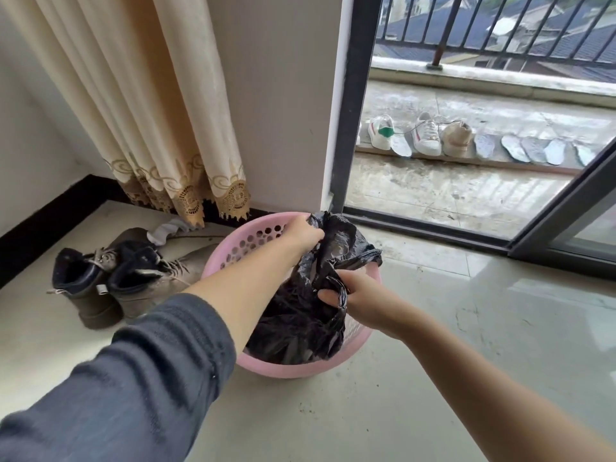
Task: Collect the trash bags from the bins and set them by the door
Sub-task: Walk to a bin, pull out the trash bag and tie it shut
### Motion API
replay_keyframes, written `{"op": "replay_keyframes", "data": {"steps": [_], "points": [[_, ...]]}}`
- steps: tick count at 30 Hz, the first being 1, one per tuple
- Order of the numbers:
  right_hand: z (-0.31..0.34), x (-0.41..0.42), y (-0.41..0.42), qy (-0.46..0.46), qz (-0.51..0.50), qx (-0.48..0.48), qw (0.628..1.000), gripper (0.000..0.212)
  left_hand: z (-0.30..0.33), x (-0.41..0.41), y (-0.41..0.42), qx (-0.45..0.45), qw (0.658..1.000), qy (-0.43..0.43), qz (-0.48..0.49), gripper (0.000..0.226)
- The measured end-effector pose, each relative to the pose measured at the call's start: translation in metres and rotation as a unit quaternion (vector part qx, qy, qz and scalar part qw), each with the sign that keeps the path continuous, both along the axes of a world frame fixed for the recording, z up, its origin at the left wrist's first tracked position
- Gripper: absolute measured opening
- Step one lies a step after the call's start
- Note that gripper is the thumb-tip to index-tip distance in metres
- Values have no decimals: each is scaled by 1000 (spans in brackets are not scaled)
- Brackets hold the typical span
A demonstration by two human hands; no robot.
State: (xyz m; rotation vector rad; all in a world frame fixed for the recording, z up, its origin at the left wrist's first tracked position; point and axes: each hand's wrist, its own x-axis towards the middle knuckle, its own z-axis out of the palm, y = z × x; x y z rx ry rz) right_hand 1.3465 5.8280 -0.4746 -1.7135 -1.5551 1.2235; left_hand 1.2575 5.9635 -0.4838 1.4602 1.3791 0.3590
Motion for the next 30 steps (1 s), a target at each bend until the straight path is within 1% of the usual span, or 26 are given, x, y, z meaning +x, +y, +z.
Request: {"op": "replay_keyframes", "data": {"steps": [1,3,4,6,7,9,10,11,13,14,16,17,19,21,23,25,26,27,28,29,30], "points": [[0,5,-2,-10,8,-7,1000,15,1,5,0,22,1000,-3,2,44],[-2,15,-4,-34,1,-15,999,13,-1,6,3,57,998,-25,21,44],[-5,21,-3,-40,-20,-16,999,11,4,2,1,70,997,-26,37,44],[-11,31,0,-49,-98,-3,994,10,10,-13,-1,110,992,-7,55,43],[-12,34,3,-52,-143,15,988,17,11,-21,-4,123,991,-1,45,42],[-11,36,9,-40,-192,47,979,43,16,-33,-18,133,991,-2,-5,38],[-9,33,11,-24,-180,51,982,55,17,-36,-27,135,990,2,-37,38],[-6,27,14,-22,-142,53,988,65,15,-38,-36,136,988,0,-69,38],[-6,9,19,-51,-43,49,997,76,18,-38,-54,126,984,-34,-117,39],[-7,0,21,-46,-16,40,998,79,19,-37,-61,122,982,-49,-139,39],[-7,-10,23,5,-3,41,999,76,23,-39,-67,115,977,-61,-171,38],[-7,-11,23,19,-10,56,998,68,24,-42,-67,111,976,-65,-177,39],[-7,-8,24,9,-30,83,996,45,27,-49,-64,108,974,-65,-190,40],[-8,-5,25,2,-49,64,997,31,28,-56,-60,119,974,-67,-183,39],[-12,-5,27,-24,-74,22,997,35,28,-66,-50,175,973,-35,-143,35],[-17,-5,29,-18,-123,-19,992,45,23,-83,-34,258,961,55,-82,32],[-18,-4,31,6,-150,-32,988,47,18,-96,-25,271,955,111,-51,36],[-19,-3,34,37,-177,-39,983,47,10,-111,-19,250,954,167,-21,46],[-22,-2,38,63,-201,-44,977,46,3,-127,-15,187,960,210,10,58],[-25,-4,43,92,-217,-50,970,44,-4,-143,-14,90,971,218,48,68],[-26,-7,47,121,-232,-55,964,42,-8,-158,-18,-26,981,173,89,70]]}}
